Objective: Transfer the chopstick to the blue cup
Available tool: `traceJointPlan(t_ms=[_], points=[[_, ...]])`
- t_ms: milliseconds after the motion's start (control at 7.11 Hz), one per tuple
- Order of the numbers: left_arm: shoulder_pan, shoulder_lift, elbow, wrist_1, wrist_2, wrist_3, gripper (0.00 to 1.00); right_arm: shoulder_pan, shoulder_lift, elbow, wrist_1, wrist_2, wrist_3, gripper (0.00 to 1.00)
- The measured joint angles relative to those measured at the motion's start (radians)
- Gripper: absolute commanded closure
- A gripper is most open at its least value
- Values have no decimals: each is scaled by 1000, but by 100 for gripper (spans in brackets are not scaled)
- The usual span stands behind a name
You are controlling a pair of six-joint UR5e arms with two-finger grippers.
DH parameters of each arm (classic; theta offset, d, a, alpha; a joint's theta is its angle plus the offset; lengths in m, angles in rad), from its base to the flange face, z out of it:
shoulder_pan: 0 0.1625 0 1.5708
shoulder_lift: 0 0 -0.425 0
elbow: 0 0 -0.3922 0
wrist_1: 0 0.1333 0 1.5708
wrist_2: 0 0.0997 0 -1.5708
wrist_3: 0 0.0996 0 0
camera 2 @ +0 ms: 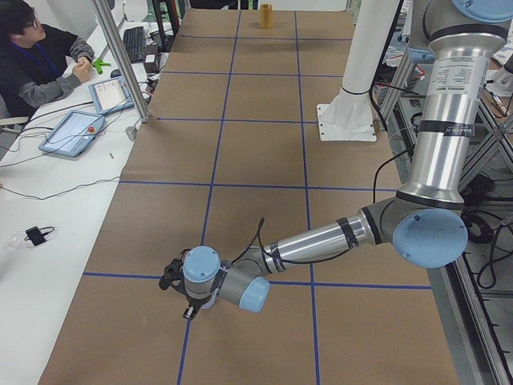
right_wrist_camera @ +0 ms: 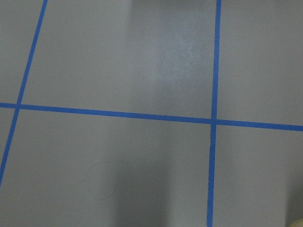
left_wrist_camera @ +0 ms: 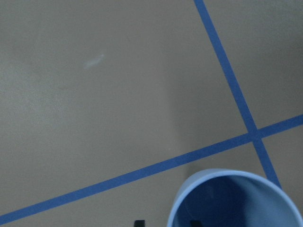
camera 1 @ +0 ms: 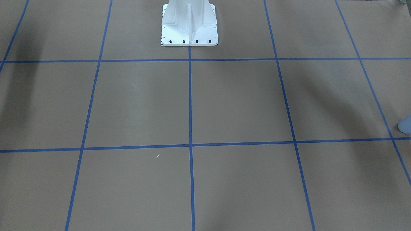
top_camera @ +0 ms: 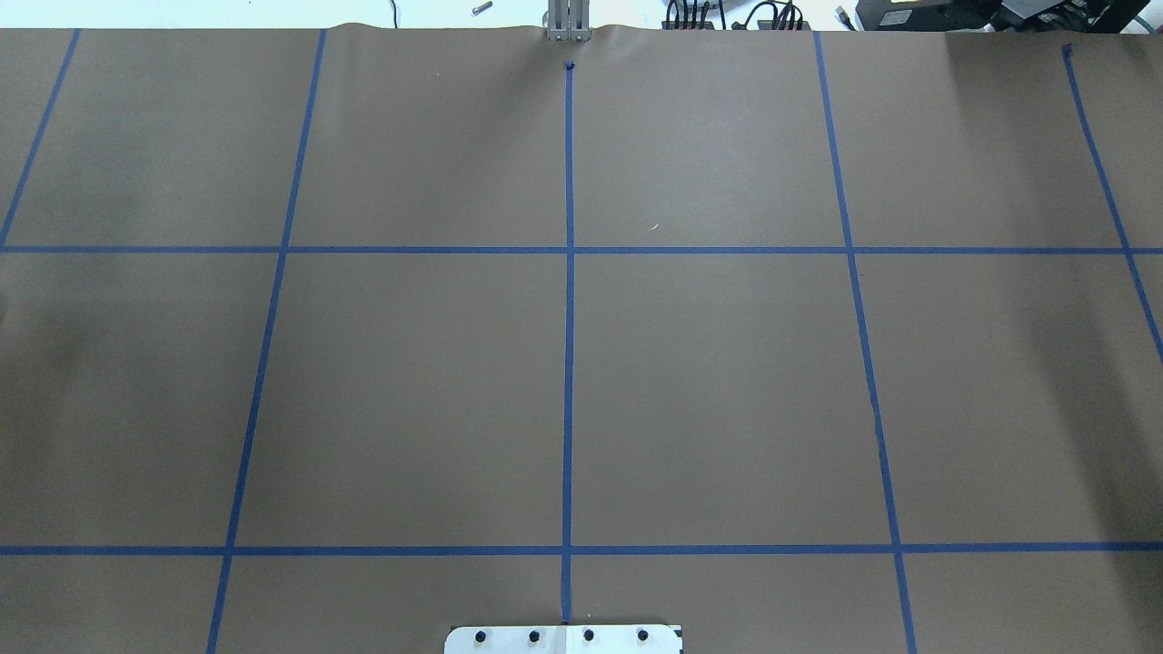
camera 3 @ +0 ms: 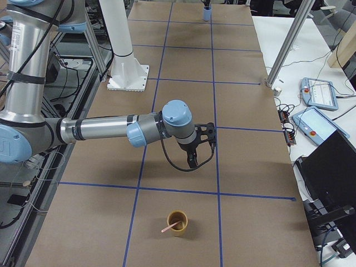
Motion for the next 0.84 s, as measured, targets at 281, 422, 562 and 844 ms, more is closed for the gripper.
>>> traceJointPlan(t_ms=[281, 422, 562, 844], points=[[-11, 12, -100, 58, -114, 3, 100, 0, 0, 0, -1, 1, -1, 0], [-34, 14, -185, 137, -168, 2, 100, 0, 0, 0, -1, 1, -1, 0], [-53, 14, -303, 263, -189, -2, 100, 0, 0, 0, -1, 2, -2, 0], [-33, 3, -527, 474, -186, -91, 100, 0, 0, 0, 0, 4, -4, 0]])
